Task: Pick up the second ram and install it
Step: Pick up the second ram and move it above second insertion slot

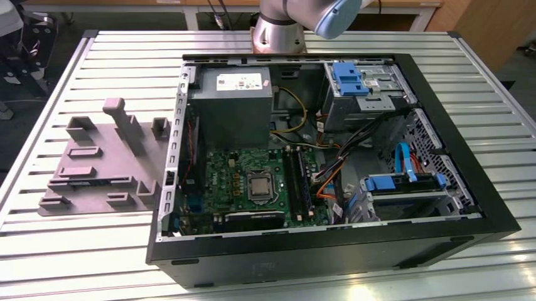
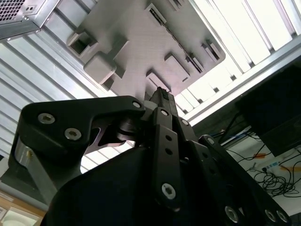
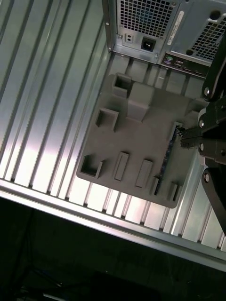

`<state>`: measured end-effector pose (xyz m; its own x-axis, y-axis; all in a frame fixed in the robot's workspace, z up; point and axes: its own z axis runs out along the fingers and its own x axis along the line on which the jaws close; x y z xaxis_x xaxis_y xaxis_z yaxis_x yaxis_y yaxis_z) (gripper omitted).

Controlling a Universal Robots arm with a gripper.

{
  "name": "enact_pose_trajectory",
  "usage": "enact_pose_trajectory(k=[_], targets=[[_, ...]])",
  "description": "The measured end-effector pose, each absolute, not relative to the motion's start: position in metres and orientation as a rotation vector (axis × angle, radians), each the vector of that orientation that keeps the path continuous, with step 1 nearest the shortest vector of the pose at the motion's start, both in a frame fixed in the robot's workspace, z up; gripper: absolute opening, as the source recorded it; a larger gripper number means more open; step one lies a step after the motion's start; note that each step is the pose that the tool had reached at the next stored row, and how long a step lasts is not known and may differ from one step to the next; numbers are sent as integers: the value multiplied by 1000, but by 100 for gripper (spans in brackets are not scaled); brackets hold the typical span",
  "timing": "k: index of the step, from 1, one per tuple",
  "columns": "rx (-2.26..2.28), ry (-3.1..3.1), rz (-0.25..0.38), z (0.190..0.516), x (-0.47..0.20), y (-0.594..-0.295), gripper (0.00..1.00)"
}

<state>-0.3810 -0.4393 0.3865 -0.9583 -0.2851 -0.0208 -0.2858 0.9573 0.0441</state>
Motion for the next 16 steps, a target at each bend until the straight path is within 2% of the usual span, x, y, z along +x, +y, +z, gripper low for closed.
enact_pose_trajectory(k=[16], targets=[[-506, 3086, 73, 387, -381, -439, 11]])
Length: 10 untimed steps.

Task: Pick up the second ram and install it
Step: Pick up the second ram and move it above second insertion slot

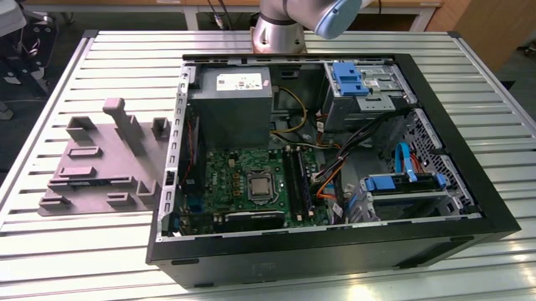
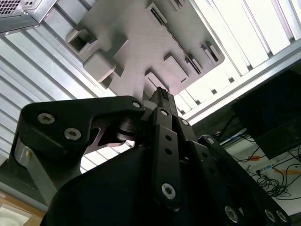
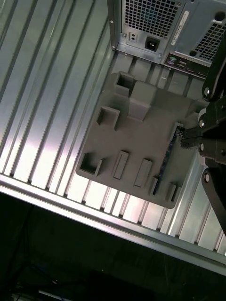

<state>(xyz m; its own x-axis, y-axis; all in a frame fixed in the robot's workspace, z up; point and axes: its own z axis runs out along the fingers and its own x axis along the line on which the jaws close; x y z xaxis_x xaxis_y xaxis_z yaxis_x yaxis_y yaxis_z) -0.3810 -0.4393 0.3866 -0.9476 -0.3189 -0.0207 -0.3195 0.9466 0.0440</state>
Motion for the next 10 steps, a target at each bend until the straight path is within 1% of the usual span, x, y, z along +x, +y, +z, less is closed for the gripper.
enact_pose_trajectory(k=[10], targets=[[-570, 3076, 74, 387, -381, -439, 11]])
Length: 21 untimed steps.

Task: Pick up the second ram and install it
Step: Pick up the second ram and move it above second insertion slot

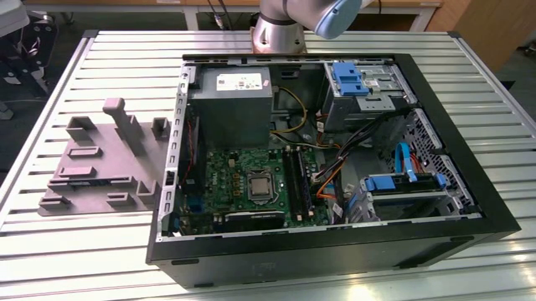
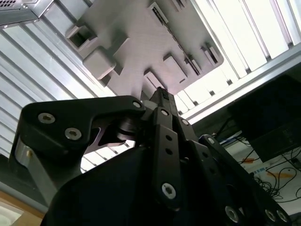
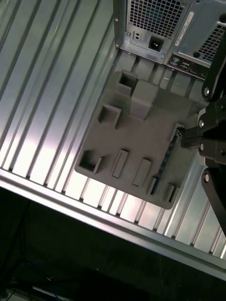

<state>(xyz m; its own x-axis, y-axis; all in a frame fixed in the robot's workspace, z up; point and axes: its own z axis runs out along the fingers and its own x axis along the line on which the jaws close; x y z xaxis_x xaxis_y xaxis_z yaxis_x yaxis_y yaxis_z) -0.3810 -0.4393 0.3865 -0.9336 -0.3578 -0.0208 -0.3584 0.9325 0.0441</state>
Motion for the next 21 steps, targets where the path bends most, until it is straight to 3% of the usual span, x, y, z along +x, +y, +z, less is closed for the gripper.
enact_pose_trajectory(k=[21], targets=[[-923, 2995, 76, 385, -382, -439, 11]])
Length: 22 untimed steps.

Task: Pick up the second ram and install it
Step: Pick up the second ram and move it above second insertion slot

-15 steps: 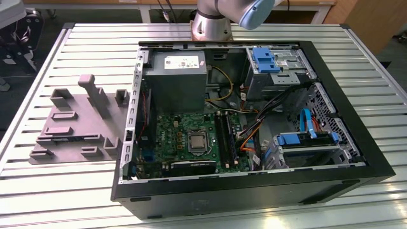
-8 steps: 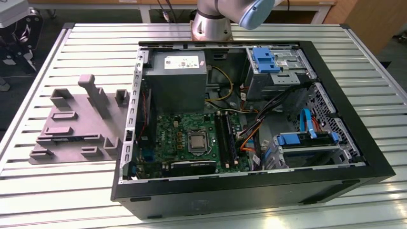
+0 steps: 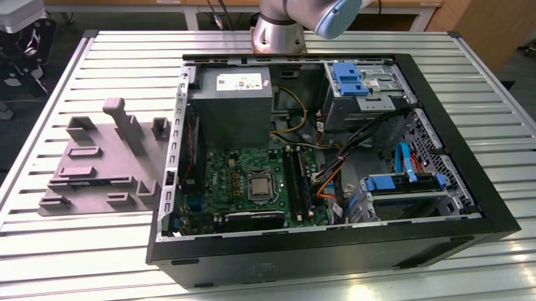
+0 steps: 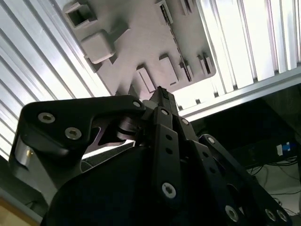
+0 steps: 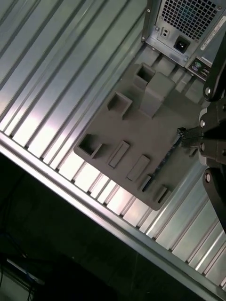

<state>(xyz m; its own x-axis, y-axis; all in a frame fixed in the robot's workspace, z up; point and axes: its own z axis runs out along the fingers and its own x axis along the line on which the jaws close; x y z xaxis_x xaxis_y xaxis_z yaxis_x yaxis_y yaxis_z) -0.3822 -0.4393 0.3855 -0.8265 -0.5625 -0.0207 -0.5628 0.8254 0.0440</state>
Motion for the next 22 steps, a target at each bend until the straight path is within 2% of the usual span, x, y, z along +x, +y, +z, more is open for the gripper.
enact_pose_trajectory(k=[22], targets=[[-1155, 2917, 76, 385, -382, -439, 11]])
